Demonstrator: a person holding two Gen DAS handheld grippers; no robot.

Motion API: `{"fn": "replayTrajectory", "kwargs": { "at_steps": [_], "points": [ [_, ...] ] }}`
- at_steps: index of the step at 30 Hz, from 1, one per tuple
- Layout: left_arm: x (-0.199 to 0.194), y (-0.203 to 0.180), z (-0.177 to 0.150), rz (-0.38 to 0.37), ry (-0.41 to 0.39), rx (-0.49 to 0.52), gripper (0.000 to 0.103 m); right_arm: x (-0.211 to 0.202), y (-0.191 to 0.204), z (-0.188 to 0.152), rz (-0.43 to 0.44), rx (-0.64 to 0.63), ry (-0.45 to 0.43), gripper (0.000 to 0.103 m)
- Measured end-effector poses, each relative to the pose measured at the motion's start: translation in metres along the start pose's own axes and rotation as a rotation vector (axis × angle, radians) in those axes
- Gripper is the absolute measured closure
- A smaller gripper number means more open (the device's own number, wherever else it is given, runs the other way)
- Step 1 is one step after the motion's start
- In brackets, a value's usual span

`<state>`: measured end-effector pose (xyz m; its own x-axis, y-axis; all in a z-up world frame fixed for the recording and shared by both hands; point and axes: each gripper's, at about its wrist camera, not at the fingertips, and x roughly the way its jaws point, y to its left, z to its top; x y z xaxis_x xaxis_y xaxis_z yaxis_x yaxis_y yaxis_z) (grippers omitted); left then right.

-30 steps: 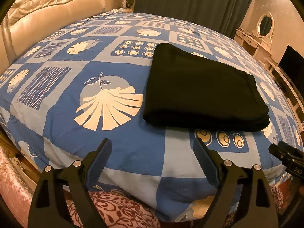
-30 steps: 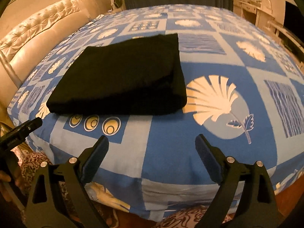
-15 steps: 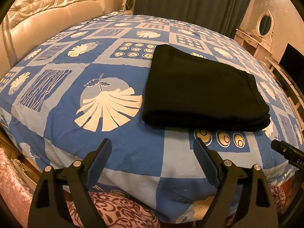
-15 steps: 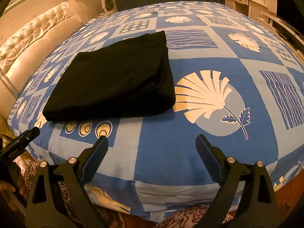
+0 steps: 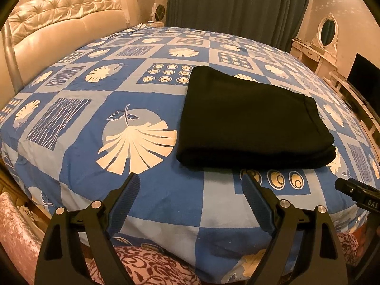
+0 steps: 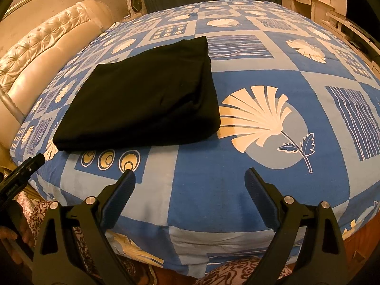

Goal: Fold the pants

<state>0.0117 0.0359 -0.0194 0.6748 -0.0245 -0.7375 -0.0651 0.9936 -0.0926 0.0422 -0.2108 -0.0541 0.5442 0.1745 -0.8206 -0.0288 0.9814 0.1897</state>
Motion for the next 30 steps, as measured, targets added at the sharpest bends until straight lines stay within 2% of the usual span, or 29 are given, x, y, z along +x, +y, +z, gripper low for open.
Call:
{"fn": "replayTrajectory", "kwargs": {
  "at_steps": [30],
  "points": [
    [0.0028, 0.0062, -0.0001, 0.024, 0.005, -0.001, 0.017, 0.0038, 0.0051, -0.0042, 0.011, 0.011, 0.017, 0.010]
  ]
}}
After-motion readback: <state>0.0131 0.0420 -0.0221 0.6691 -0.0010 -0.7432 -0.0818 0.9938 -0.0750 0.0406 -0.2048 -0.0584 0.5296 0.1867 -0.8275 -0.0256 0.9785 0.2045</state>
